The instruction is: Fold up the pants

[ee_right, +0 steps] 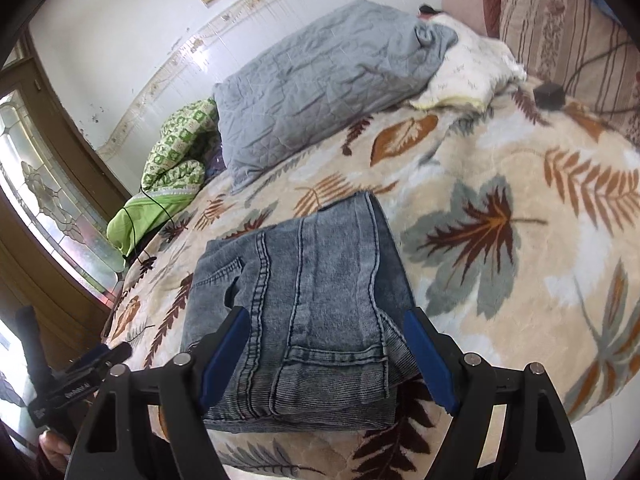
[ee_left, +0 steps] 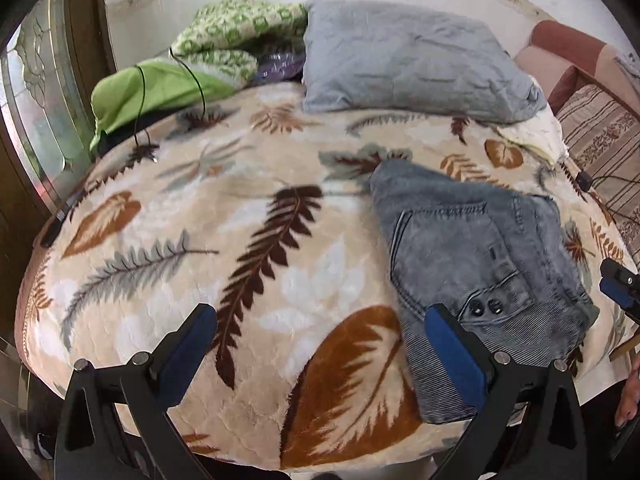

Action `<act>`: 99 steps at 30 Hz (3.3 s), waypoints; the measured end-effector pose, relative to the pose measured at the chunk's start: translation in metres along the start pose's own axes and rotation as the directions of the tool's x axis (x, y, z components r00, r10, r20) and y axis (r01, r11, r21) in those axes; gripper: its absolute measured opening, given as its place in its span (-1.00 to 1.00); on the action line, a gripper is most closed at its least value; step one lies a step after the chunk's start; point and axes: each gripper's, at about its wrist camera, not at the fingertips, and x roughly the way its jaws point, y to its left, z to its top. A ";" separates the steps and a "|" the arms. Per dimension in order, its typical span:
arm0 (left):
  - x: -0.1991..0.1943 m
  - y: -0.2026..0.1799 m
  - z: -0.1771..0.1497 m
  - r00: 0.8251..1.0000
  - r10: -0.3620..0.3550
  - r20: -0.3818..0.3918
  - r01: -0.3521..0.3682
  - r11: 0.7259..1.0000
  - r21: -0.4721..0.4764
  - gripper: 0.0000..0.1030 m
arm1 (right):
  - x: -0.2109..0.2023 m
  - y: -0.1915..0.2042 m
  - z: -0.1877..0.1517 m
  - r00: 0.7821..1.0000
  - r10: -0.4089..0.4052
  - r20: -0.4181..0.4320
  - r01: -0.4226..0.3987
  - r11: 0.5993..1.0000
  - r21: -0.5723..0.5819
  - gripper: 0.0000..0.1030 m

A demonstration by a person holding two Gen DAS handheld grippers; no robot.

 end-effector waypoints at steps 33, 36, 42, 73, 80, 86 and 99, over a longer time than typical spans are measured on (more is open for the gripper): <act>0.076 -0.054 0.027 0.874 -0.389 -0.293 0.397 0.917 -0.035 1.00 | 0.051 -0.052 0.005 0.975 0.148 -0.167 -0.117 0.976 0.182 0.60; 0.091 -0.056 0.028 0.805 -0.486 -0.340 0.479 0.871 -0.110 1.00 | 0.059 -0.058 0.005 0.963 0.193 -0.186 -0.150 0.963 0.224 0.60; 0.095 -0.060 0.039 0.754 -0.562 -0.340 0.544 0.824 -0.158 1.00 | 0.074 -0.061 0.006 0.915 0.334 -0.229 -0.258 0.917 0.304 0.60; 0.074 -0.081 0.041 0.925 -0.316 -0.210 0.318 0.948 -0.029 -0.31 | 0.083 -0.009 0.002 0.948 0.219 -0.230 -0.218 0.976 0.029 -0.20; 0.054 -0.084 0.049 0.949 -0.283 -0.140 0.290 0.956 0.034 -0.46 | 0.072 0.013 0.003 0.972 0.164 -0.171 -0.183 0.978 -0.104 -0.30; 0.038 -0.082 0.059 0.966 -0.245 -0.087 0.251 0.966 0.059 -0.48 | 0.064 0.026 0.008 0.978 0.173 -0.119 -0.191 0.968 -0.160 -0.33; 0.010 -0.055 0.088 0.989 -0.141 0.037 0.138 0.987 0.083 -0.48 | 0.064 0.076 0.027 0.974 0.227 -0.027 -0.226 0.939 -0.258 -0.34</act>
